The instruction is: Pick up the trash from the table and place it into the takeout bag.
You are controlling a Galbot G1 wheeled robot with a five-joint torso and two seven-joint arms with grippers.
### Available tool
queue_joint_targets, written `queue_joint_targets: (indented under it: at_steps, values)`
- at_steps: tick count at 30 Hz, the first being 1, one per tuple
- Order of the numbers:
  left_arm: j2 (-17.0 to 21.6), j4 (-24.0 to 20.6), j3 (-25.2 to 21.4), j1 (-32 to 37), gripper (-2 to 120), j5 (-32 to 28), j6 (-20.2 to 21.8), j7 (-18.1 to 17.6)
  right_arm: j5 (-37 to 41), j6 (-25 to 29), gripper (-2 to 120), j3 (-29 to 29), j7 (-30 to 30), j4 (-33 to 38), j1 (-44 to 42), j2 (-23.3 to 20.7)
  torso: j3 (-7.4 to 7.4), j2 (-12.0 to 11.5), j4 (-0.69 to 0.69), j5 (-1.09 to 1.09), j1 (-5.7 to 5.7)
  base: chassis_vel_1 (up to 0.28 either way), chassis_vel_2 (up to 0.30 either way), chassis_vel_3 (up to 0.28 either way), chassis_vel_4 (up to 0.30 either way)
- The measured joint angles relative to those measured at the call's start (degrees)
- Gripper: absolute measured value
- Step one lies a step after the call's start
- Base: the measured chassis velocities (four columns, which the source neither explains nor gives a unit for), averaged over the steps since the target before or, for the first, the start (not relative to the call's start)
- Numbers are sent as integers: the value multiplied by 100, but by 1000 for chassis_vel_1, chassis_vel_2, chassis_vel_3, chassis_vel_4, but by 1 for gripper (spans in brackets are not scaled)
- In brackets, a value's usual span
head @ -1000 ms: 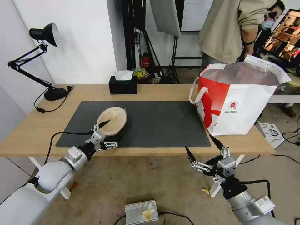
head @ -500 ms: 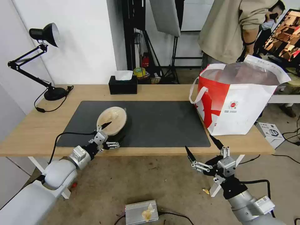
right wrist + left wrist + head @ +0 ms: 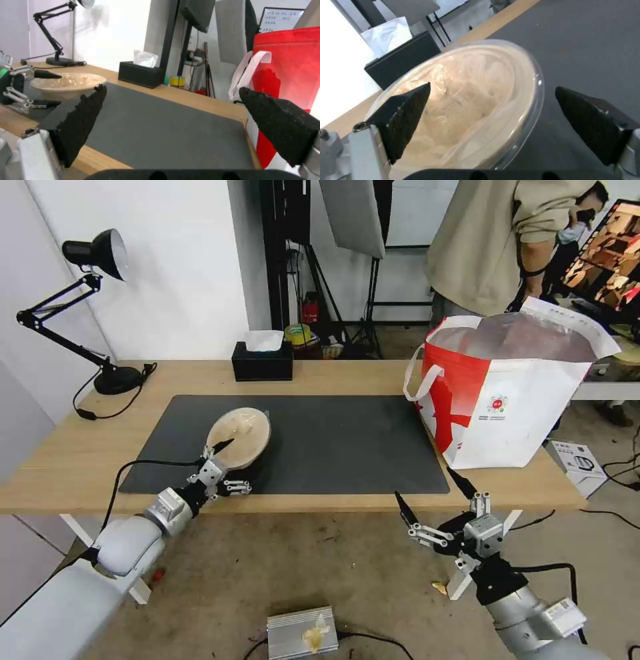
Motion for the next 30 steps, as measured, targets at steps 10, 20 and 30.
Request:
queue_joint_targets:
  at_steps: [10, 20, 30]
  values:
    - [-57, 111, -36, -33, 100, 63, -62, 41, 0, 0, 100, 0, 0, 0, 0, 0, 0, 0, 0, 0, 0, 0, 0, 0, 0]
    - [-4, 113, -50, -31, 100, 64, -62, 25, 0, 0, 100, 0, 0, 0, 0, 0, 0, 0, 0, 0, 0, 0, 0, 0, 0]
    - [37, 280, 67, -262, 97, 62, -44, 3, 0, 0, 100, 0, 0, 0, 0, 0, 0, 0, 0, 0, 0, 0, 0, 0, 0]
